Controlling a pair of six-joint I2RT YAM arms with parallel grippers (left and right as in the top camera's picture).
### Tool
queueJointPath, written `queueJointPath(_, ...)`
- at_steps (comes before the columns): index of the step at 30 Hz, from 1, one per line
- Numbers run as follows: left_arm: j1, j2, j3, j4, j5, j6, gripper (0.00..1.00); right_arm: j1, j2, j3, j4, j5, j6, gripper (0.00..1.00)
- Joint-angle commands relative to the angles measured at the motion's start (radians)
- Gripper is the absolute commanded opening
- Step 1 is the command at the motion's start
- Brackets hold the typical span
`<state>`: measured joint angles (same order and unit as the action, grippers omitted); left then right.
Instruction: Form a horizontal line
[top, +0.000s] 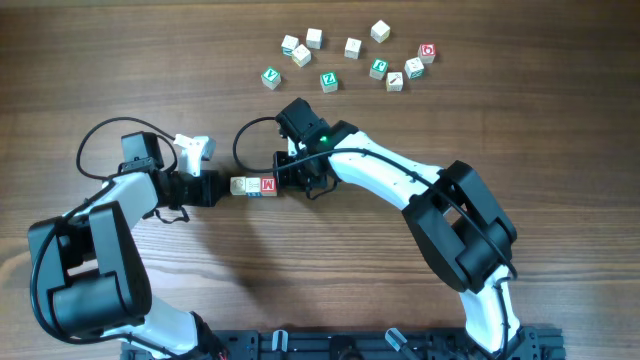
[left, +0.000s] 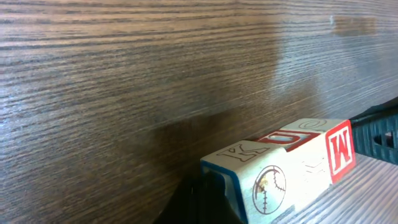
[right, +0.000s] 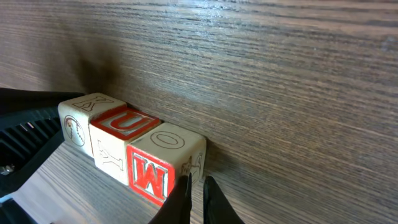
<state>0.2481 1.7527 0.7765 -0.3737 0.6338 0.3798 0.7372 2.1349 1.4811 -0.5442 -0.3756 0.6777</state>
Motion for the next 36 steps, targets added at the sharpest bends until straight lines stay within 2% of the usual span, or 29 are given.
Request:
queueJointPath(1, -0.009, 0.014, -0.009, 0.001, -0.034, 0.009, 0.04, 0.005, 0.022, -0.003, -0.023, 0.074, 0.003, 0.05)
queueJointPath(11, -0.008, 0.010, 0.004, 0.014, -0.086, 0.003, 0.04, 0.005, 0.021, 0.000, -0.039, 0.201, 0.003, 0.04)
queueJointPath(16, -0.008, -0.048, 0.035, 0.015, -0.090, -0.077, 0.04, 0.000, 0.021, 0.024, 0.031, 0.275, -0.068, 0.04)
queueJointPath(20, -0.008, -0.139, 0.036, 0.011, -0.203, -0.206, 0.04, -0.002, 0.021, 0.026, 0.141, 0.271, -0.077, 0.05)
queueJointPath(25, -0.009, -0.201, 0.036, 0.054, -0.165, -0.239, 0.04, -0.002, 0.021, 0.026, 0.197, 0.272, -0.076, 0.05)
queueJointPath(30, -0.010, -0.201, 0.036, 0.140, -0.017, -0.271, 0.04, -0.013, 0.021, 0.026, 0.151, 0.358, -0.051, 0.04)
queueJointPath(33, -0.042, -0.201, 0.035, 0.157, -0.018, -0.291, 0.04, -0.083, 0.021, 0.026, 0.072, 0.364, 0.086, 0.04)
queueJointPath(36, -0.114, -0.201, 0.035, 0.164, -0.080, -0.291, 0.04, -0.158, 0.021, 0.024, 0.029, 0.344, 0.094, 0.04)
